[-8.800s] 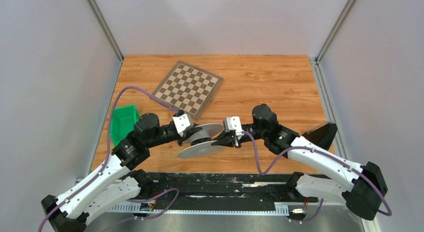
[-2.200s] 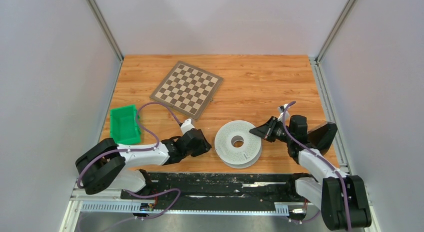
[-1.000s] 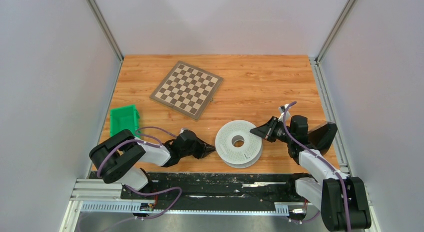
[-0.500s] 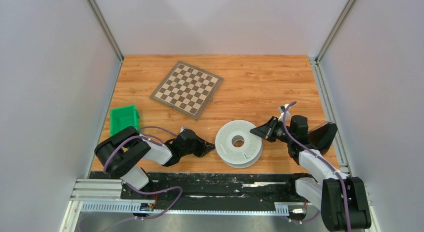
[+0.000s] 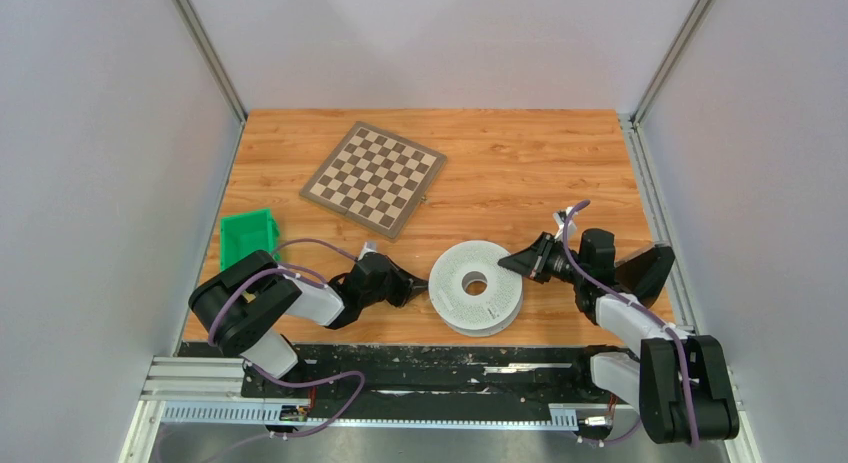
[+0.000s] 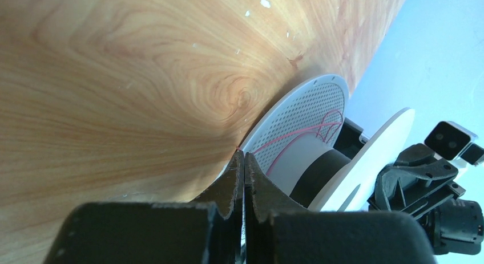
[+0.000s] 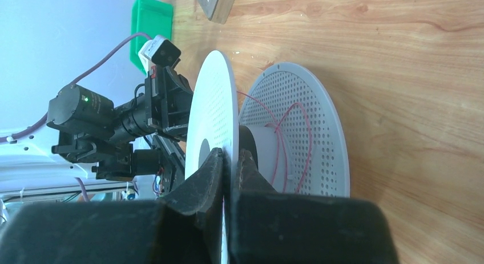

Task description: Wrap the cables

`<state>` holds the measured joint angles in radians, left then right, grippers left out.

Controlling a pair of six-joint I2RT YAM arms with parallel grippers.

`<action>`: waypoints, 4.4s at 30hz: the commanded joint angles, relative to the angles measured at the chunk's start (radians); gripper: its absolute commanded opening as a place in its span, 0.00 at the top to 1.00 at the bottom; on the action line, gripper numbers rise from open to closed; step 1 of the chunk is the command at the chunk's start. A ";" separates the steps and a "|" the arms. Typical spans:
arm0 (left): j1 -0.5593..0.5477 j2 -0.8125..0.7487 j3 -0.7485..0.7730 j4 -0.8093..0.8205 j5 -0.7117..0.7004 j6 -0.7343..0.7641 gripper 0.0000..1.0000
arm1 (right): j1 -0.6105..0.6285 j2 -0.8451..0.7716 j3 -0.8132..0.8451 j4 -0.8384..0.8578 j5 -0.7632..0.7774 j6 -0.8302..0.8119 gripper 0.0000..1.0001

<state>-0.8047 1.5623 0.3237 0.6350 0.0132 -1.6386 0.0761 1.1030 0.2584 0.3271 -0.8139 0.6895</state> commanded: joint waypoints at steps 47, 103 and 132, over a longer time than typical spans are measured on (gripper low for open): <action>0.004 0.028 0.164 0.124 -0.019 0.583 1.00 | -0.019 0.126 -0.031 0.054 -0.055 -0.148 1.00; 0.108 -0.073 0.696 -0.561 0.182 1.135 0.54 | -0.021 0.207 0.025 -0.008 0.077 -0.160 0.87; 0.119 -0.622 0.630 -1.003 -0.173 1.331 0.44 | -0.102 0.746 0.519 0.052 0.057 -0.203 1.00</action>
<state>-0.6914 1.0000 0.9680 -0.3202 -0.0807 -0.3805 0.0174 1.7687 0.7170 0.3725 -0.9691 0.5758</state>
